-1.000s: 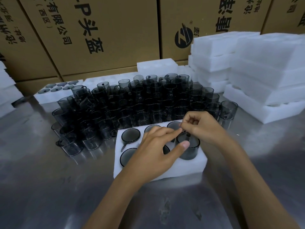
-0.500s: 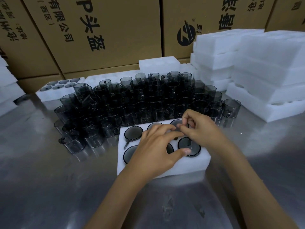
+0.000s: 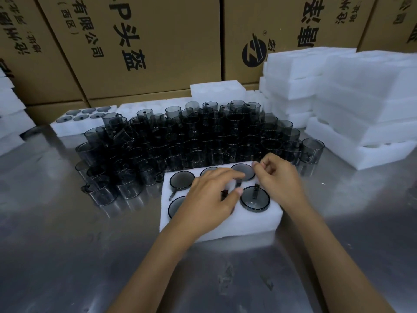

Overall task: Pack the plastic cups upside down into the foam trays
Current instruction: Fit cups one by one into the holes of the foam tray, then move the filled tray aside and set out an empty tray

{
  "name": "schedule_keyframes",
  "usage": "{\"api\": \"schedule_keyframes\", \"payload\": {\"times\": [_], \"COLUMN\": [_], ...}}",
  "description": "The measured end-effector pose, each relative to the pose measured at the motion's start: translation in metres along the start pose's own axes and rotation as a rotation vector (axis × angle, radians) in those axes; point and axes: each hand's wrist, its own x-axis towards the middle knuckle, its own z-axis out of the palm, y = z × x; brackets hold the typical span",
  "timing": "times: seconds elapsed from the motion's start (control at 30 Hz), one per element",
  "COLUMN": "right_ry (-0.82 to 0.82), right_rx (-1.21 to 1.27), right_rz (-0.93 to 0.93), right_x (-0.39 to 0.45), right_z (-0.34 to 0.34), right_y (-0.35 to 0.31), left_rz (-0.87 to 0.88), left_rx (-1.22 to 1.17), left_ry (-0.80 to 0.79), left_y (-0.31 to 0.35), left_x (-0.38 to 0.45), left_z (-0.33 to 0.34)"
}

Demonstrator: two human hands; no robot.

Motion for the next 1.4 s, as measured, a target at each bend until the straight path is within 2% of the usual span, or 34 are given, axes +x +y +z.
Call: {"api": "schedule_keyframes", "payload": {"times": [0.07, 0.17, 0.27, 0.4, 0.53, 0.7, 0.83, 0.9, 1.0, 1.1, 1.17, 1.3, 1.4], "right_ry": [0.012, -0.101, -0.175, -0.225, -0.312, -0.515, -0.427, -0.453, -0.448, -0.326, -0.272, -0.167, -0.179], "right_rx": [-0.098, -0.173, -0.140, -0.109, 0.036, 0.385, 0.523, 0.649, 0.804, 0.955, 1.024, 1.027, 1.026], "right_rz": [0.059, 0.160, 0.224, 0.289, 0.413, 0.440, 0.406, 0.443, 0.493, 0.518, 0.509, 0.486, 0.451], "right_x": [0.001, 0.002, 0.002, -0.001, -0.005, -0.022, -0.022, -0.033, -0.047, -0.045, -0.043, -0.032, -0.017], "right_z": [-0.004, -0.010, -0.012, -0.014, -0.019, -0.031, -0.029, -0.035, -0.046, -0.044, -0.039, -0.027, -0.010], "right_y": [0.002, 0.005, 0.008, 0.003, -0.011, -0.012, -0.026, -0.024, -0.019, -0.023, -0.030, -0.054, -0.084], "left_rz": [-0.065, -0.163, -0.367, -0.646, -0.694, -0.706, -0.707, -0.686, -0.598, -0.472, -0.450, -0.417, -0.349], "left_rx": [-0.113, 0.268, 0.519, 0.557, 0.495, 0.410, 0.327, 0.269, 0.044, -0.447, -0.744, -1.118, -1.380], "left_ry": [0.097, 0.326, 0.429, 0.266, 0.090, 0.069, 0.061, 0.125, 0.274, 0.416, 0.489, 0.493, 0.535], "left_y": [-0.002, -0.013, -0.026, -0.042, -0.048, -0.058, -0.060, -0.060, -0.060, -0.056, -0.054, -0.060, -0.064], "left_x": [0.000, -0.002, -0.008, -0.011, -0.010, -0.013, -0.013, -0.010, -0.005, -0.001, 0.001, 0.000, -0.003], "left_z": [-0.013, -0.035, -0.053, -0.063, -0.060, -0.066, -0.068, -0.069, -0.075, -0.077, -0.076, -0.077, -0.086]}}
